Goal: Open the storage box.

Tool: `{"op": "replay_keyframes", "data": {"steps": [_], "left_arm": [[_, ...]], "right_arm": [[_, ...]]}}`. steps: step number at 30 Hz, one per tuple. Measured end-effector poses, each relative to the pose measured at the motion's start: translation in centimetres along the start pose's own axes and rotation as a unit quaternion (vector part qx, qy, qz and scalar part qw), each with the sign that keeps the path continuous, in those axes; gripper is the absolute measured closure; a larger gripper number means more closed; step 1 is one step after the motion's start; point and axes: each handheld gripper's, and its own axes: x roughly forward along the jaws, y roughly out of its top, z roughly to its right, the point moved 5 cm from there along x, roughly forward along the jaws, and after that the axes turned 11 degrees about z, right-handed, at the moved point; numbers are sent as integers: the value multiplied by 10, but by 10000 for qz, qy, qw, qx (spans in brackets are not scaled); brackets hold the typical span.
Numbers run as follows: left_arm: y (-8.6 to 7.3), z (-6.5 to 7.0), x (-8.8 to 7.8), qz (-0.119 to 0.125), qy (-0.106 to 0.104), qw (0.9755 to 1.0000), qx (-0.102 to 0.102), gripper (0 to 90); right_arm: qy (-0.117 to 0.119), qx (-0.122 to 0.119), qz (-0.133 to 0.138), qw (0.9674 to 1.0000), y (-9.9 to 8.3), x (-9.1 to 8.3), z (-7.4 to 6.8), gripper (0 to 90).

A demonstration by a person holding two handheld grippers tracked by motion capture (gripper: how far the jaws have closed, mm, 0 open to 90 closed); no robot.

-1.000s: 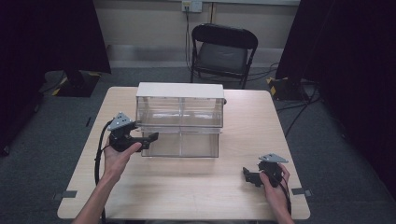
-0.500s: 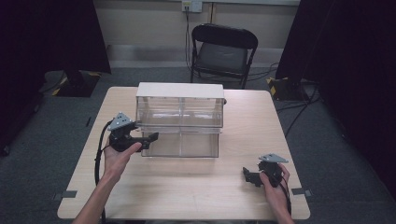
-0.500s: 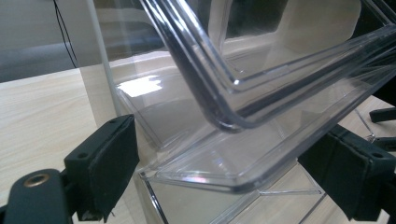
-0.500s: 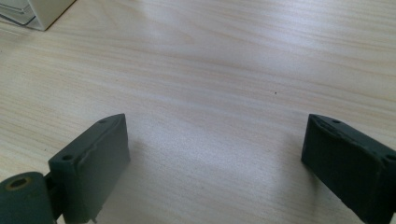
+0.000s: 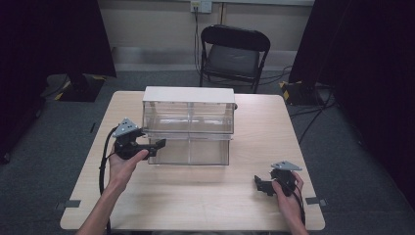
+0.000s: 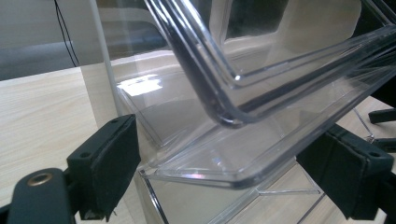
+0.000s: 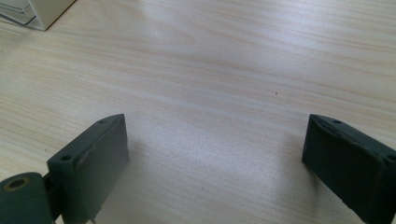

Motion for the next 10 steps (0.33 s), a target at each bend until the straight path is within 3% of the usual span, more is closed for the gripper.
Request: {"op": "replay_keyframes", "data": {"steps": [10], "left_arm": [[0,0,0,2,-1,10000,-1,134]], "right_arm": [[5,-4,-2,10000,0,0,0,64]]}}
